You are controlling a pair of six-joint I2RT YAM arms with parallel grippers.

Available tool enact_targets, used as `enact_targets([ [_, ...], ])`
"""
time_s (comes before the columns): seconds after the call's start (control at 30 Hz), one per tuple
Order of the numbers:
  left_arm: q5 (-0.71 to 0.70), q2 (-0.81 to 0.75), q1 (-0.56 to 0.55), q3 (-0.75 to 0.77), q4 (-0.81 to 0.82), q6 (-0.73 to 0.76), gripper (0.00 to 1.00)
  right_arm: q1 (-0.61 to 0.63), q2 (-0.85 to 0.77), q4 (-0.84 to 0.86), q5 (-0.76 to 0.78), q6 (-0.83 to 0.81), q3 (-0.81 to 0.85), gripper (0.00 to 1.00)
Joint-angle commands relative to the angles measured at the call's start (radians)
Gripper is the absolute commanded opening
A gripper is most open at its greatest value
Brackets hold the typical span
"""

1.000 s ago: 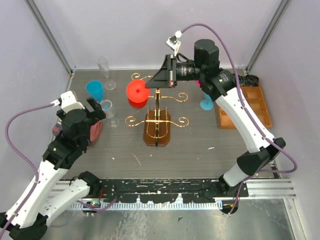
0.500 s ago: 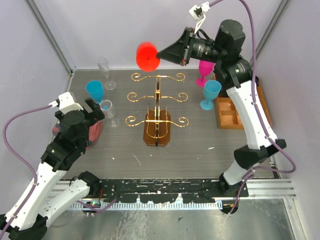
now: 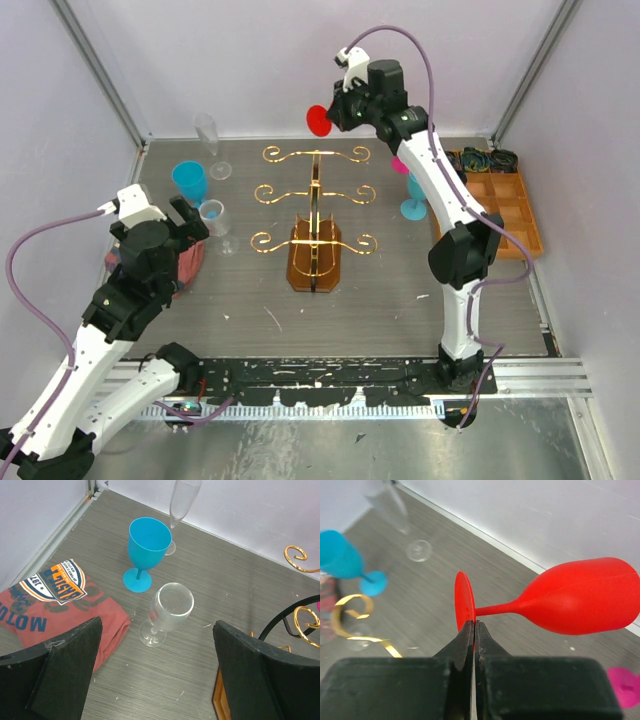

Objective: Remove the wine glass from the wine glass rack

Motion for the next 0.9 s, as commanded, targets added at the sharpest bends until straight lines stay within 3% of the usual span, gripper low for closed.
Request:
enact_targets([
  [0.0,-0.016,-0.003,-0.002,-0.01,0.029,-0.001,0.98,-0.032,0.028,0.078,0.153,-0.175,0.069,0.01],
  [0.3,-0.02,-0.012,-0.002,-0.028,0.032,0.013,0.98,-0.021,0.106,0.184,0.357,-0.427,-0.012,0.01],
  [0.53,-0.018,-0.02,-0.002,-0.05,0.032,0.015,0.98,-0.026,0.09,0.359,0.452,-0.619,-0.196,0.01],
  [0.87,-0.007,-0.006,-0.003,-0.071,0.044,0.014,0.98,-0.098,0.052,0.503,0.363,-0.676,-0.349,0.01],
])
